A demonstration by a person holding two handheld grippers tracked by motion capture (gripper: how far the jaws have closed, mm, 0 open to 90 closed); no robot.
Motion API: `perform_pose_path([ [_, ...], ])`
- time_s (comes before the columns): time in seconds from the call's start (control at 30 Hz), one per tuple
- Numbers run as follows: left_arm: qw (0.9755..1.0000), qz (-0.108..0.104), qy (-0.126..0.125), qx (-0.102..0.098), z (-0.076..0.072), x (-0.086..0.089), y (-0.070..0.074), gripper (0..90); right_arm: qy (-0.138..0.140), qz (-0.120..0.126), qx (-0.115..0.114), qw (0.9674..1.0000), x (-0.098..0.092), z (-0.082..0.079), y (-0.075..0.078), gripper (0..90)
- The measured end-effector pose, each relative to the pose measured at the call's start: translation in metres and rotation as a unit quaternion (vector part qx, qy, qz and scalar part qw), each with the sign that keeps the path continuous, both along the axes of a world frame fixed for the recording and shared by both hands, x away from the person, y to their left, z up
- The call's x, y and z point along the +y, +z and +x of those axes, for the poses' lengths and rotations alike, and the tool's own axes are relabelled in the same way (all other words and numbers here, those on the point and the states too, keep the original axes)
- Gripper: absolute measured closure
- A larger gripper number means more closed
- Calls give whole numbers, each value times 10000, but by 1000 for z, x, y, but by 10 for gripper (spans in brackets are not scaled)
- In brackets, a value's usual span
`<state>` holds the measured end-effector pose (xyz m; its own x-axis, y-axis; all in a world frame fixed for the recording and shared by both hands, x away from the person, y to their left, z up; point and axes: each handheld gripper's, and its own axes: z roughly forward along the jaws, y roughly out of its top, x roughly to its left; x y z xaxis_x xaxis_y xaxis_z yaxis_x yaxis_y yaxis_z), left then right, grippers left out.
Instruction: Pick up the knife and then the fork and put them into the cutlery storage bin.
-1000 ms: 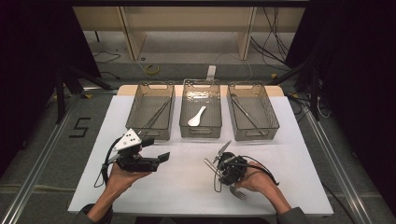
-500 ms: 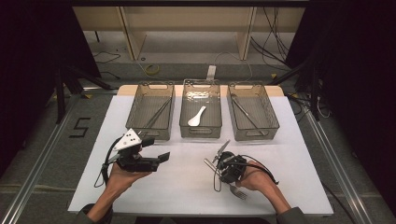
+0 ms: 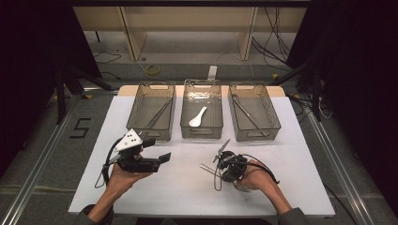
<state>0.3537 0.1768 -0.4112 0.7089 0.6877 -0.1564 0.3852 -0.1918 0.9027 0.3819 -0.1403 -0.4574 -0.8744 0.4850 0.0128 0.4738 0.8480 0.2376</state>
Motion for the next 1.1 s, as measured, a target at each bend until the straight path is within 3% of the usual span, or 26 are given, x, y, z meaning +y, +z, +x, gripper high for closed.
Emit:
perform_pose_path([
  [0.2, 10000, -5, 3, -7, 0, 1, 0, 158, 59, 59, -73, 9999, -3, 0, 3, 847],
  [0.33, 10000, -4, 0, -12, 0, 1, 1, 158, -65, 227, -190, 9995, -14, 2, 13, 847],
  [0.63, 10000, -42, 63, 11, 2, 1, 0, 158, -323, 463, -259, 9981, -35, 10, 20, 848],
  [1.1, 9999, -119, 118, -26, 1, 5, 0, 158, -824, 903, -532, 9911, -70, 18, 40, 849],
])
